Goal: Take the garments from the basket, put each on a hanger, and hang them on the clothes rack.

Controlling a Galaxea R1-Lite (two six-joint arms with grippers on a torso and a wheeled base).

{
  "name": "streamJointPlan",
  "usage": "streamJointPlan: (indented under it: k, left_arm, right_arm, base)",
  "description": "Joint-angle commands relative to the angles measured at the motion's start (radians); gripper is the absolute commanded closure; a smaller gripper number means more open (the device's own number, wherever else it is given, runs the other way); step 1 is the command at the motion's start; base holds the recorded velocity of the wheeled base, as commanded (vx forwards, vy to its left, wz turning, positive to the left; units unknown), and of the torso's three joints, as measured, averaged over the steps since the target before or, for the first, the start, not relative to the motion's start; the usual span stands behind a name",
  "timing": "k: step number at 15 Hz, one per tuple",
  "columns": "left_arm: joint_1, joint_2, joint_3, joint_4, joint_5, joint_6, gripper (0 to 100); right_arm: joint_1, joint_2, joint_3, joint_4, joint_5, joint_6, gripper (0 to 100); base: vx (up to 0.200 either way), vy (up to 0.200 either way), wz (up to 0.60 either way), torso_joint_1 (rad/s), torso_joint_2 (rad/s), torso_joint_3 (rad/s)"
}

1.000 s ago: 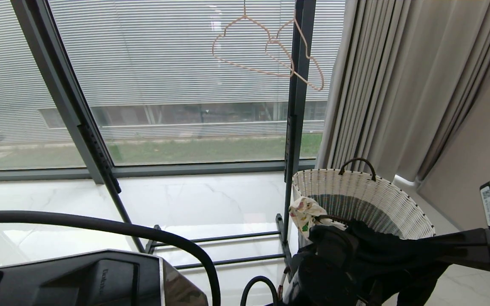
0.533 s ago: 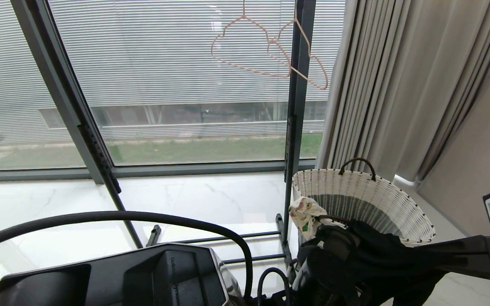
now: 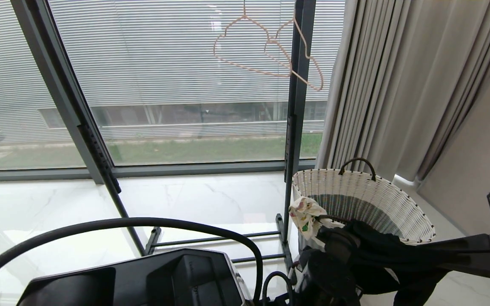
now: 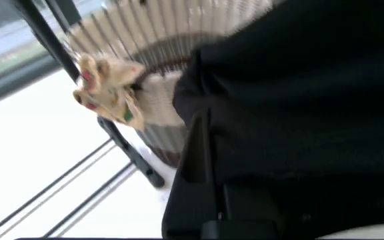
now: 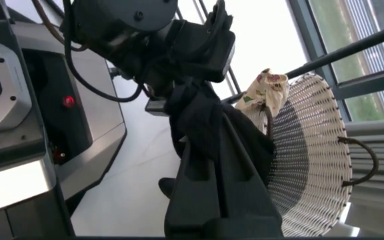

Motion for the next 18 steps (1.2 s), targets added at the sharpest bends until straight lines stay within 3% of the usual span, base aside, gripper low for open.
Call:
streamJointPlan:
  k: [1,3,5,7,10,11,13,15,18]
  left_arm:
    - [0.01,0.061,0.007,-0.11,0.06,0.054,100]
    - [0.036,0.055,0.019,-0.161,0.083,0.052,100]
    - [0.079,-0.078,0.082,-0.144,0.083,-0.002,100]
    - [0.078,-0.25,0.223,-0.084,0.083,-0.069,100]
    - [0.076,-0.531,0.404,0.103,0.069,-0.175,100]
    - [0.075,-0.575,0.421,0.138,0.06,-0.189,100]
    - [0.061,-0.773,0.438,0.331,-0.011,-0.213,100]
    - [0.062,-0.873,0.435,0.457,-0.051,-0.21,100]
    - [0.078,-0.952,0.429,0.554,-0.066,-0.207,100]
  right_arm:
    - [-0.021,0.004,0.005,0.0,0.0,0.016,100]
    - [-0.067,0.021,0.005,-0.006,0.002,0.042,100]
    - [-0.137,0.055,0.005,-0.053,0.016,0.051,100]
    - [-0.16,0.078,0.005,-0.093,0.043,0.051,100]
    - [-0.163,0.108,0.005,-0.121,0.103,0.046,100]
    - [-0.163,0.11,0.005,-0.127,0.118,0.042,100]
    - [-0.159,0.111,0.002,-0.162,0.169,0.01,100]
    - [-0.157,0.113,-0.004,-0.172,0.213,-0.006,100]
    - [-0.131,0.139,-0.006,-0.244,0.224,-0.01,100]
  base:
    - [0.0,0.0,0.0,0.0,0.0,0.0]
    - [0.0,0.0,0.0,0.0,0.0,0.0]
    - [0.0,0.0,0.0,0.0,0.0,0.0]
    - [0.0,0.0,0.0,0.0,0.0,0.0]
    - [0.0,0.0,0.0,0.0,0.0,0.0]
    - [0.0,0.0,0.0,0.0,0.0,0.0]
    - [0.0,0.0,0.0,0.0,0.0,0.0]
    - [0.0,0.0,0.0,0.0,0.0,0.0]
    - [0.0,0.0,0.0,0.0,0.0,0.0]
